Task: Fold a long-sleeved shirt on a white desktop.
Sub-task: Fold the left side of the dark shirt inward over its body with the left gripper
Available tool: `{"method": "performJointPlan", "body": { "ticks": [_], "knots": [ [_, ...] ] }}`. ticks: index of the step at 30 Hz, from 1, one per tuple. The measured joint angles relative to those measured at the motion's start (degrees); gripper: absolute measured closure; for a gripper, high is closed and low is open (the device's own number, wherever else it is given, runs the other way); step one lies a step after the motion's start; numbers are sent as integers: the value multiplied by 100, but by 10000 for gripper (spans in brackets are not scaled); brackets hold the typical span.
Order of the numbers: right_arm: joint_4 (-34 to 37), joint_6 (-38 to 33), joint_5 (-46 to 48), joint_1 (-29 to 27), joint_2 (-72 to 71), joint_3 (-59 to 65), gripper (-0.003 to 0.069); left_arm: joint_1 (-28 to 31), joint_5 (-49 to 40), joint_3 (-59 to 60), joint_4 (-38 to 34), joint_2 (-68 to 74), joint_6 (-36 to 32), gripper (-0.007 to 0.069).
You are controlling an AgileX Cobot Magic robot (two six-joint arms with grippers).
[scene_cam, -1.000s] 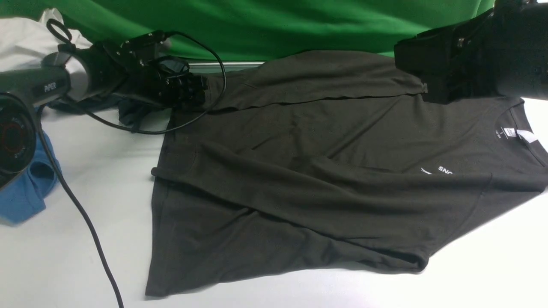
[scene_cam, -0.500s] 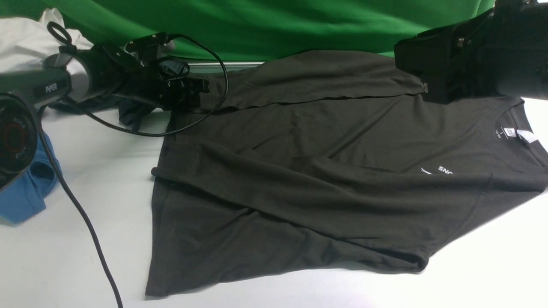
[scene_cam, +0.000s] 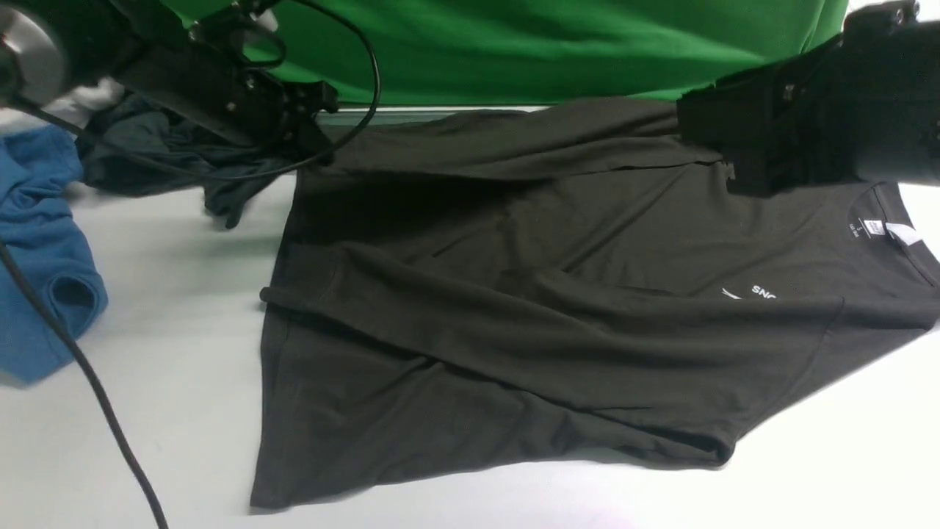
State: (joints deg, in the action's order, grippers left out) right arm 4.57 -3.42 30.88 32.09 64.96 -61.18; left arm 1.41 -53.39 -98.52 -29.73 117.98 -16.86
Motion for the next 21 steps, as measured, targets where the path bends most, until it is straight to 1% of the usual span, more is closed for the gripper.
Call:
{"method": "performJointPlan", "body": {
  "ticks": [4, 8, 14, 17, 21],
  "knots": [
    [0, 0, 304, 0, 0, 0, 417, 0, -603, 0, 201, -279, 111, 583],
    [0, 44, 613, 0, 0, 0, 417, -14, -925, 64, 266, -536, 318, 583],
    [0, 128, 865, 0, 0, 0, 417, -209, -960, 692, 305, -752, 465, 583],
    [0, 129, 903, 0, -5, 0, 417, -373, -827, 1245, 340, -761, 590, 583],
    [-20, 134, 921, 0, -5, 0, 417, -444, -658, 1654, 554, -761, 828, 575]
  ]
}}
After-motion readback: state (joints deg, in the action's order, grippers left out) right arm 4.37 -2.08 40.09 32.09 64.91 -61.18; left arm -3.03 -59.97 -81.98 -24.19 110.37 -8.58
